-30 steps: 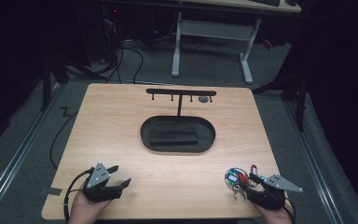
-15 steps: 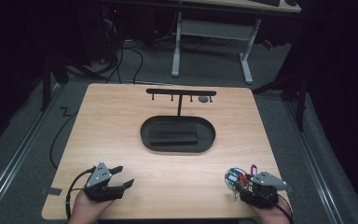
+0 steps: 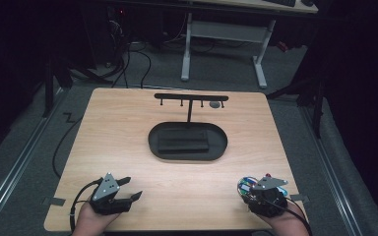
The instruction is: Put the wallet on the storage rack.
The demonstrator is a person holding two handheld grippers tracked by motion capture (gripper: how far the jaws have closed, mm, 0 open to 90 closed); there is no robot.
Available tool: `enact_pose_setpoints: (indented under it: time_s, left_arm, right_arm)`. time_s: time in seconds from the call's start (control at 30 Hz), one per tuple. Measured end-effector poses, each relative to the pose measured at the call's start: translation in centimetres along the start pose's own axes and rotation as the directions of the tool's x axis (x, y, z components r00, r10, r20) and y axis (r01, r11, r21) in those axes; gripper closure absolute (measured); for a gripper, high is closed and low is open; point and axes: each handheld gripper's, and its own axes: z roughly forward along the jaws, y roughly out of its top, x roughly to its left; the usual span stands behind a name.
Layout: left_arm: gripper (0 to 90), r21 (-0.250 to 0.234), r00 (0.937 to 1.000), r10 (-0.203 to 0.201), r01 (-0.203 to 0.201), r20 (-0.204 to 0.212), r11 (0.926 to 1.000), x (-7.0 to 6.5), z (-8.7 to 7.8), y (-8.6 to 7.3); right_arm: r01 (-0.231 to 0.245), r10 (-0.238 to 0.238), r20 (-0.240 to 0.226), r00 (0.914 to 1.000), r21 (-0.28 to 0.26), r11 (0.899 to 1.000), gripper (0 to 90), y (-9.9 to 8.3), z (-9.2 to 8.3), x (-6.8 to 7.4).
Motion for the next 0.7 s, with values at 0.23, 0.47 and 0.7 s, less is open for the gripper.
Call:
enact_pose_setpoints:
  time_s: [0.23, 0.47, 0.7]
  left_arm:
    - [35.0, 0.016, 0.9996, 0.025, -0.025, 0.011, 0.9996, -0.3, 0.4, 0.4]
    - [35.4, 0.025, 0.9996, 0.025, -0.025, 0.011, 0.9994, -0.4, 0.4, 0.3]
    - [35.7, 0.025, 0.9997, 0.023, -0.023, 0.011, 0.9994, -0.2, 0.3, 0.2]
  right_arm:
    - [0.068, -0.063, -0.040, 0.9972, 0.136, 0.988, 62.4, 1.4, 1.0, 0.4]
    - [0.094, -0.086, -0.045, 0.9953, 0.220, 0.971, 62.0, 2.5, 2.2, 0.6]
    - [0.077, -0.072, -0.029, 0.9970, 0.304, 0.949, 60.0, 3.3, 3.5, 0.6]
